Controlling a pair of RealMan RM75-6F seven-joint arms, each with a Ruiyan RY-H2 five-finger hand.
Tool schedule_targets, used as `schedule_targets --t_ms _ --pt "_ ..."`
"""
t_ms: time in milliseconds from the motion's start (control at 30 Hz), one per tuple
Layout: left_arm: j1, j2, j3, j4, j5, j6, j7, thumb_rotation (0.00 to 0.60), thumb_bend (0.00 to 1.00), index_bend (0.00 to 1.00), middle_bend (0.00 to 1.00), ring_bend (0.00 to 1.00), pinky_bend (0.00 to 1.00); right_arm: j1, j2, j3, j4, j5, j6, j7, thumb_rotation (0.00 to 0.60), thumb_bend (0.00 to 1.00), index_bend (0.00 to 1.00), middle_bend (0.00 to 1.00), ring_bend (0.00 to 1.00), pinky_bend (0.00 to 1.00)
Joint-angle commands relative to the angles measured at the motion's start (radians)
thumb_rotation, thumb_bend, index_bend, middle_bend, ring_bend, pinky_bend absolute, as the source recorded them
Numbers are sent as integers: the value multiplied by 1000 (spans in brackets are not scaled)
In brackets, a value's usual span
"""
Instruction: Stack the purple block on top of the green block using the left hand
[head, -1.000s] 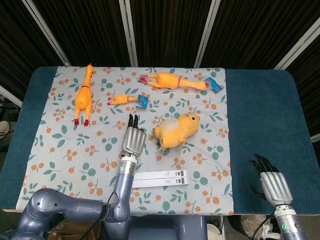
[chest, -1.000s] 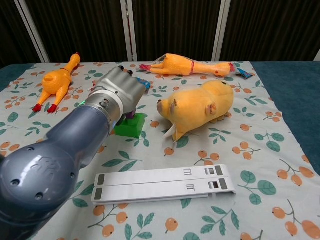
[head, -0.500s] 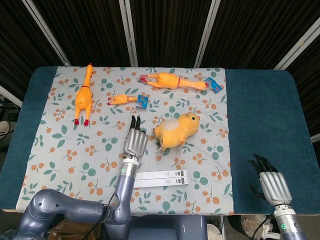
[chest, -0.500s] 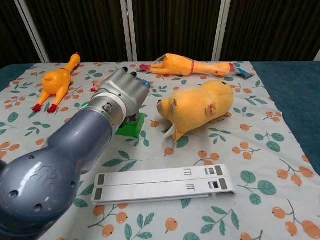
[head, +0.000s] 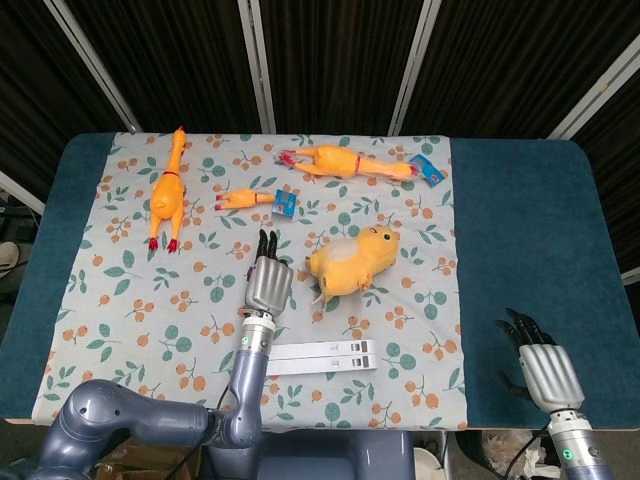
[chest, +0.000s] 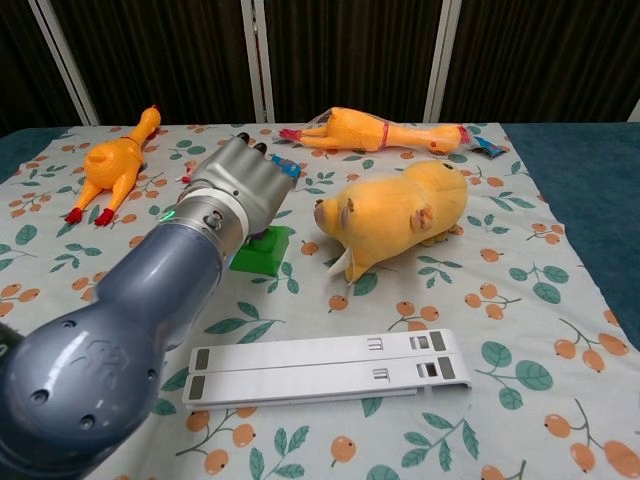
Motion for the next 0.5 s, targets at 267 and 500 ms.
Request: schedule_targets --t_ms 267,500 --pt "0 -13 1 10 19 -5 7 600 414 506 445 35 0 2 -3 0 0 2 -3 -3 600 294 185 77 86 271" --pt "-1 -18 1 -4 33 4 21 600 413 506 445 35 0 3 -2 0 -1 -1 -2 -1 600 293 185 77 86 271"
